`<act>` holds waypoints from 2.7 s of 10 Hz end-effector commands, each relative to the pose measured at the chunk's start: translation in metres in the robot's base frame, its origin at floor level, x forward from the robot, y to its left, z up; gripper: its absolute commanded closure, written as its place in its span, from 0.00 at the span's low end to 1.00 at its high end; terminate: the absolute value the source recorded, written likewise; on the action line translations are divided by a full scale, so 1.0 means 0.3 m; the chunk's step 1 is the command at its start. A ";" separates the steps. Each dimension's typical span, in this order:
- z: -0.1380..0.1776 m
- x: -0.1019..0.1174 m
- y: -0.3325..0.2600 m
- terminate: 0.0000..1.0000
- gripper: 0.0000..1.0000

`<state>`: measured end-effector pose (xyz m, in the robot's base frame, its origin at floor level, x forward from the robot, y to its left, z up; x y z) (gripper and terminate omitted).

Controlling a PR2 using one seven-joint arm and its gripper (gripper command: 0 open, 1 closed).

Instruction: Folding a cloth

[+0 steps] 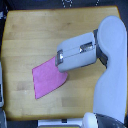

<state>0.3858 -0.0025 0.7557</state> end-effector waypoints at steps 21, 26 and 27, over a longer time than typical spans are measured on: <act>0.042 -0.243 0.747 0.00 1.00; 0.013 -0.186 0.748 0.00 1.00; 0.009 -0.181 0.753 0.00 1.00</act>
<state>0.3157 0.2220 0.7668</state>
